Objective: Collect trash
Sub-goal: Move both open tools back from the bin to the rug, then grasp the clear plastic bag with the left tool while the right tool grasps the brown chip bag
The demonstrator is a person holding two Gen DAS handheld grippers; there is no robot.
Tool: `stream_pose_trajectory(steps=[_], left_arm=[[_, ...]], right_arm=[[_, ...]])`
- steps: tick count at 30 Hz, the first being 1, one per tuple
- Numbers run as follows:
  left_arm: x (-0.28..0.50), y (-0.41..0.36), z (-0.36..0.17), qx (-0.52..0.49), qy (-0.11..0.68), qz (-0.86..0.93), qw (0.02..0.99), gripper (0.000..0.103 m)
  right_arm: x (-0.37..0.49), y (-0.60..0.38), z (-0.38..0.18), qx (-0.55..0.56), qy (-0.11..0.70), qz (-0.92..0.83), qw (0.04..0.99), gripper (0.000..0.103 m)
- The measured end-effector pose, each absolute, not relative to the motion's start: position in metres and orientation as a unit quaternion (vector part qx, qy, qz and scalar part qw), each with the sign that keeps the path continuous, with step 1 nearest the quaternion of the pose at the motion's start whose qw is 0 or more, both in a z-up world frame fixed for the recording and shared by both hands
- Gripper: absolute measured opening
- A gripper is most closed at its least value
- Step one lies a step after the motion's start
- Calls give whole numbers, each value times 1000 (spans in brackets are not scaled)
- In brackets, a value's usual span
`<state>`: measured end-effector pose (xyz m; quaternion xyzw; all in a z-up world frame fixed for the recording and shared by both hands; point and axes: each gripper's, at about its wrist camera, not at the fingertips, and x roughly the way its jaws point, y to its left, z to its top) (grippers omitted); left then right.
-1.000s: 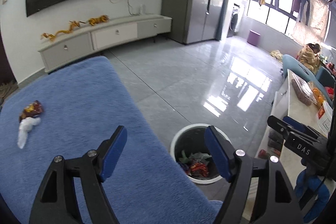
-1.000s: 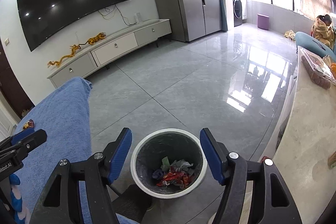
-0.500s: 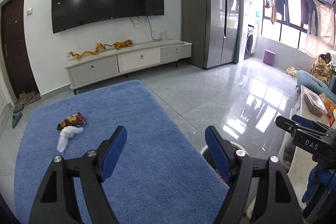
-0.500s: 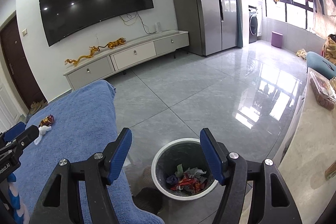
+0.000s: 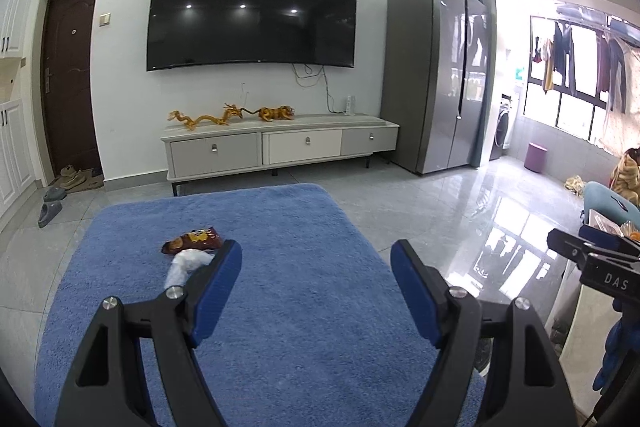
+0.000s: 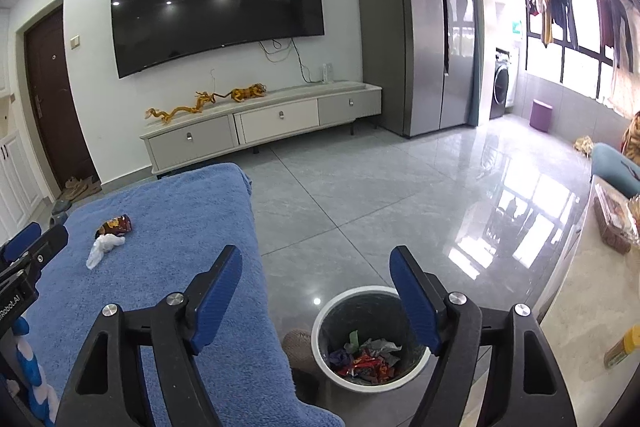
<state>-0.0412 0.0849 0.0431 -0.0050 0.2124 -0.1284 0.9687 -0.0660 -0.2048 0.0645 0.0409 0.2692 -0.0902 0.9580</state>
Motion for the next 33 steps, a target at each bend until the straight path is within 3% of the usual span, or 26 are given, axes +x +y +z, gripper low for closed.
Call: stream_pose_trajectory(steps=[8, 15, 25, 33], left_arm=[[-40, 136, 41, -37, 209, -111, 971, 76], [-30, 172, 30, -54, 217, -91, 970, 76], [14, 258, -17, -75, 276, -13, 958, 76], [61, 289, -57, -96, 342, -43, 934, 75]], right_arm=[[-60, -154, 76, 3, 243, -70, 968, 87], [-48, -127, 72, -8, 236, -50, 970, 103], [-12, -103, 50, -38, 245, -8, 969, 103], [61, -76, 8, -37, 310, 75, 947, 103]])
